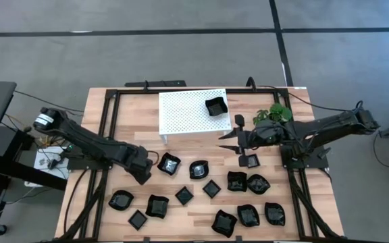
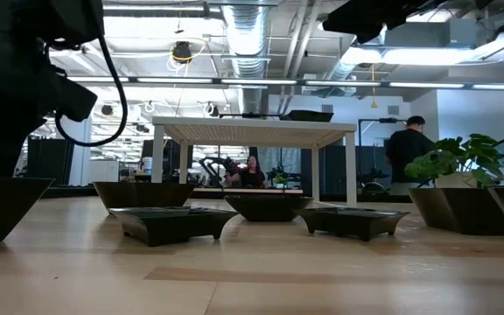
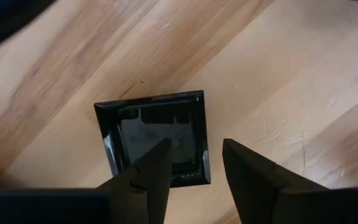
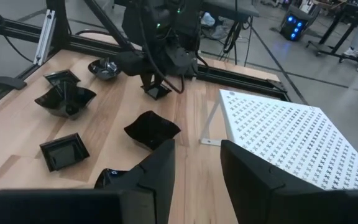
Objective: Pick & Place Mini shaped plates
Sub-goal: Put the square plate on the shelf
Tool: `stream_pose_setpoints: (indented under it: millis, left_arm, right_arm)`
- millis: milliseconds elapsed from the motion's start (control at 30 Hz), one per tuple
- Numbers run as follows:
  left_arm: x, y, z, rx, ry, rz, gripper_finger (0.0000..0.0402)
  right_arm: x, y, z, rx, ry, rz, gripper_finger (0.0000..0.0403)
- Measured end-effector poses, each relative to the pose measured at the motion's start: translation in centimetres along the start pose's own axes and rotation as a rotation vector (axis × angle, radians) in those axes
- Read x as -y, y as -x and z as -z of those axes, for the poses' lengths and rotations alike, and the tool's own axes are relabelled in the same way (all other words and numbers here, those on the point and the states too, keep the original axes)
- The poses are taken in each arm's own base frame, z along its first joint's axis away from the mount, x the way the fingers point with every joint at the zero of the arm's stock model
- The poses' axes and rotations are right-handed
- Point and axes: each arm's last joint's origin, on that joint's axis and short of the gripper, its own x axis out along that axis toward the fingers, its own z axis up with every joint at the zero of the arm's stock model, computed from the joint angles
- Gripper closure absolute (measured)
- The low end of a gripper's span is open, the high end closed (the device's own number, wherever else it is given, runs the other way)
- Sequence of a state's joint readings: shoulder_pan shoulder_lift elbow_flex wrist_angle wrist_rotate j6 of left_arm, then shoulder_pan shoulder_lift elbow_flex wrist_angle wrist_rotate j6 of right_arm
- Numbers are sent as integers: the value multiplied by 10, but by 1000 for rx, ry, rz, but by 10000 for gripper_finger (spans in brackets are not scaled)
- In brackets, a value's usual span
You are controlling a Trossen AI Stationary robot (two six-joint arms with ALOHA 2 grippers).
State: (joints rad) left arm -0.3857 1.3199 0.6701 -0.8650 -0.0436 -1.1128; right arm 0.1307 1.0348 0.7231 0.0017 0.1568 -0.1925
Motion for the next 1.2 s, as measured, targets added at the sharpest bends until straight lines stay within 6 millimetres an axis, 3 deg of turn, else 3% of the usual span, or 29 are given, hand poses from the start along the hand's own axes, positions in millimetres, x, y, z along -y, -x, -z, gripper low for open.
stream_pose_setpoints:
  millis: [500,900,1033,1200]
  left_arm:
    - [7,0,8,92,21,-12,257]
    - [14,-21,10,65,7,-105,258]
    - [15,-22,10,65,6,-112,284]
    - [14,-21,10,68,7,-103,352]
  right_arm:
    - [0,0,0,1,0,0,280]
    - [0,0,0,-1,-1,0,280]
    - [0,0,0,-1,-2,0,280]
    - [0,0,0,-1,-2,0,280]
